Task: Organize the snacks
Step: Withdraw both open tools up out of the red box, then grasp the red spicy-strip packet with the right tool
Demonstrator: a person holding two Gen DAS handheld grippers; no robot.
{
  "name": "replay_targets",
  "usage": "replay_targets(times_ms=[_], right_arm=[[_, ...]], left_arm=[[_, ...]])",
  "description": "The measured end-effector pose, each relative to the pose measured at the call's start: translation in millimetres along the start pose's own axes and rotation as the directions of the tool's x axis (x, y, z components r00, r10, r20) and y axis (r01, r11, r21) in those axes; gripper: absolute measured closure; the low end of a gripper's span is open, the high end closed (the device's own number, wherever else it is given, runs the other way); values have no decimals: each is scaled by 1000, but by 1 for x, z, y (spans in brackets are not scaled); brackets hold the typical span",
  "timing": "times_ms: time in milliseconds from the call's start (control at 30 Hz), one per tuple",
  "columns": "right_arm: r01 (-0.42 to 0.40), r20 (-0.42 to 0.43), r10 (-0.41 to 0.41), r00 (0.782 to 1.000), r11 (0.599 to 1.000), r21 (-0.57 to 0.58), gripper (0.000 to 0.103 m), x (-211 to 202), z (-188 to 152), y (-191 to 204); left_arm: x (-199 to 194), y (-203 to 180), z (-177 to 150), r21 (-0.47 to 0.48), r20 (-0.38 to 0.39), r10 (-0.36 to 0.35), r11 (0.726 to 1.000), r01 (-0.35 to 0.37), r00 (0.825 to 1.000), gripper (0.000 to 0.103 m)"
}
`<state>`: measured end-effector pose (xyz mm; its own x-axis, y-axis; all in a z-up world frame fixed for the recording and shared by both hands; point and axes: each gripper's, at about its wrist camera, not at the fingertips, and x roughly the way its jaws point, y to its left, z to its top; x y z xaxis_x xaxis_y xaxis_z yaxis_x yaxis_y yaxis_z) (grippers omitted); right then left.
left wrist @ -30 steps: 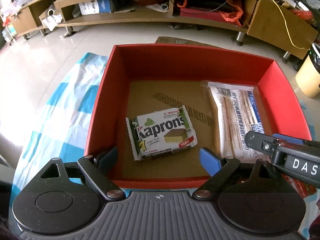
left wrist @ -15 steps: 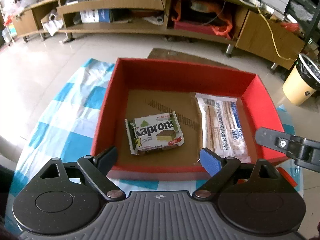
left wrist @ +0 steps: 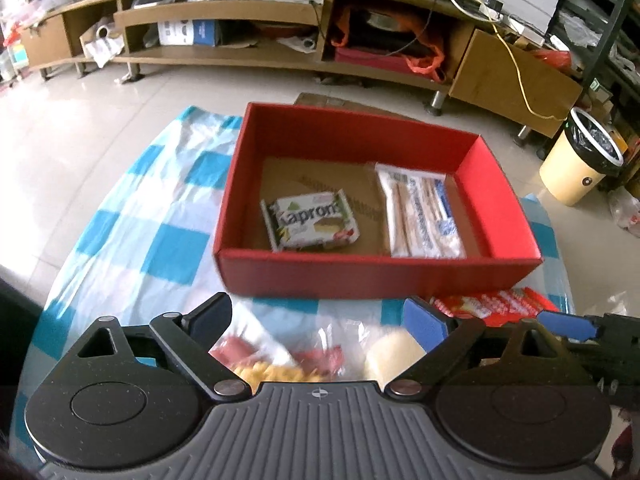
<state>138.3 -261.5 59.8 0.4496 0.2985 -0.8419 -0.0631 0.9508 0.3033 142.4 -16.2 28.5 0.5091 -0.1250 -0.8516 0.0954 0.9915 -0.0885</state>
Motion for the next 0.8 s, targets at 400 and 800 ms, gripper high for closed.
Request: replay_targets(times_ms=[400,800], right_arm=[[5,-6,-3,1000,955,298,46,19,12,-65],[39,-2,-39,999,987,159,44,43,21,-58]], left_arm=[[0,16,-6,-29,-19,-10,1000,9,1000,7],[8,13,-8,-15,-38,-22,1000,21,999,6]])
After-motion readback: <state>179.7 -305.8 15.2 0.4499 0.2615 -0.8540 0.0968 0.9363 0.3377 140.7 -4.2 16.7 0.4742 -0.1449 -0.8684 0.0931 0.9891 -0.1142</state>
